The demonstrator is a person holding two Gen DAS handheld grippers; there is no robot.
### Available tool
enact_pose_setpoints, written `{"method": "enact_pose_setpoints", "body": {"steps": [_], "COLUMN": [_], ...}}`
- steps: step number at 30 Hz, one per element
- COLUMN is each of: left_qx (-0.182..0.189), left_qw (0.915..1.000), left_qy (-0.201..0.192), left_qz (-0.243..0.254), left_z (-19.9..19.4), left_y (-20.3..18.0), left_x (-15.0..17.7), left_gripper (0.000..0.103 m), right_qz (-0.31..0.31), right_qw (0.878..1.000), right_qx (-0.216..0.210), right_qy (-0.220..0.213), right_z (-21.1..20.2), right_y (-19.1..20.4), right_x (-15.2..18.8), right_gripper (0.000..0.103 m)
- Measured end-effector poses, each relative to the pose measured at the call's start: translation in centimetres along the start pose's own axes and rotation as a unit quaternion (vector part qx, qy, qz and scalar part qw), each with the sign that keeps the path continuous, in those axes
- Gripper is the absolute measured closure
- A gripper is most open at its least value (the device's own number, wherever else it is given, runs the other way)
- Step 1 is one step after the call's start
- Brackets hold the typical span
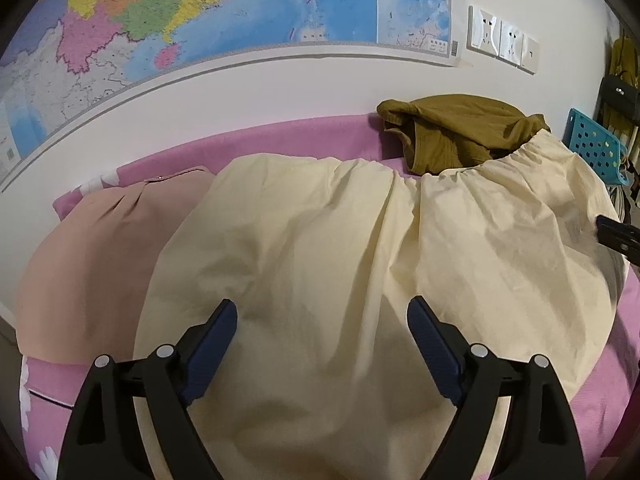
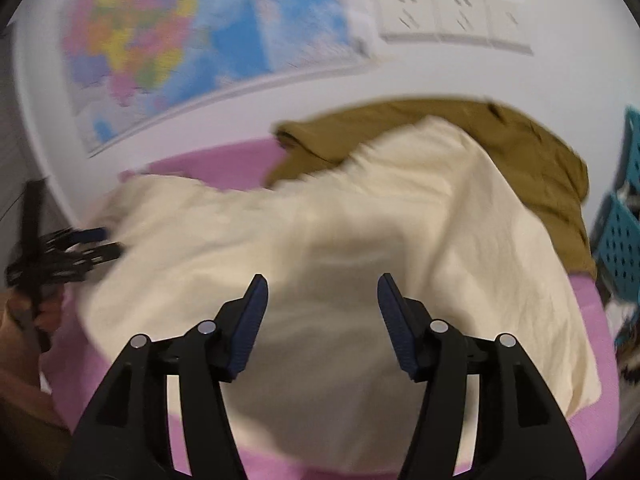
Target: Fold large clothes
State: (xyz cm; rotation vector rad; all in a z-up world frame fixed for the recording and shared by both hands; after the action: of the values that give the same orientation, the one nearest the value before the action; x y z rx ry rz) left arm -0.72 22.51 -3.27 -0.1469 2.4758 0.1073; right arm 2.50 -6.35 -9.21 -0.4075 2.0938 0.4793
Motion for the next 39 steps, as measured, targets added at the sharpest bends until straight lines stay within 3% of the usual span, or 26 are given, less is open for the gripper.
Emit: {"method": "enact_pose_setpoints", "body": {"steps": [3, 7, 10, 13, 17, 22, 26, 28, 33, 39], "left_qx": [-0.002, -0.002, -0.002, -0.006, 0.006, 0.044, 0.033, 0.027, 0.024, 0.016], "left_qw": [1.0, 1.0, 1.0, 1.0, 0.9999, 0.9986, 0.9994, 0.9996, 0.9997, 0.9999], "left_qy": [-0.006, -0.006, -0.005, 0.002, -0.003, -0.021, -0.006, -0.004, 0.0, 0.002], "left_qz": [0.0, -0.005, -0.003, 0.0, -0.009, -0.021, 0.008, 0.012, 0.002, 0.001], "left_z": [-0.5, -0.9, -1.0, -0.6, -1.1, -3.2, -2.4, -1.8, -0.9, -2.0], "left_y": [-0.1, 0.0, 0.1, 0.1, 0.4, 0.8, -0.5, -0.7, -0.8, -0.9], "left_x": [0.4, 1.1, 1.5, 1.9, 2.3, 3.6, 4.9, 5.2, 5.3, 5.2], "left_gripper": [0.018, 0.018, 0.018, 0.018, 0.018, 0.018, 0.017, 0.016, 0.013, 0.013], "right_qz": [-0.021, -0.054, -0.056, -0.052, -0.044, -0.069, -0.106, -0.104, -0.096, -0.072], "right_qw": [0.999, 0.995, 0.994, 0.995, 0.996, 0.995, 0.989, 0.988, 0.989, 0.992], "right_qx": [-0.045, -0.084, -0.071, -0.057, -0.053, -0.074, -0.096, -0.093, -0.088, -0.095], "right_qy": [-0.006, 0.022, 0.064, 0.069, 0.061, 0.015, 0.037, 0.059, 0.065, 0.047], "right_z": [-0.5, 1.7, 4.8, 5.8, 4.8, 2.1, 3.5, 5.0, 5.9, 4.0], "right_y": [2.5, 5.8, 6.6, 7.0, 7.6, 10.2, 13.2, 13.7, 14.1, 13.1], "right_x": [0.1, 1.0, 1.9, 2.4, 1.9, 2.2, 3.1, 3.6, 3.6, 3.4], "right_gripper": [0.044, 0.04, 0.039, 0.037, 0.037, 0.038, 0.042, 0.039, 0.036, 0.038]}}
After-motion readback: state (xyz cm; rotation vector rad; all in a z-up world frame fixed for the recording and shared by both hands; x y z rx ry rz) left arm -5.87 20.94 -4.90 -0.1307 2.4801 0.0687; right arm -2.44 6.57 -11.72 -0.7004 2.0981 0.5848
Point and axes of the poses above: each gripper's, at about its wrist camera, not at the fingertips, and z roughly the way its jaws point, y to its left, x to its underside, the point moved 1 cm from there along z, roughly the way its jaws point, and after that the axes turned 2 degrees about y, right-handed, at the moved point
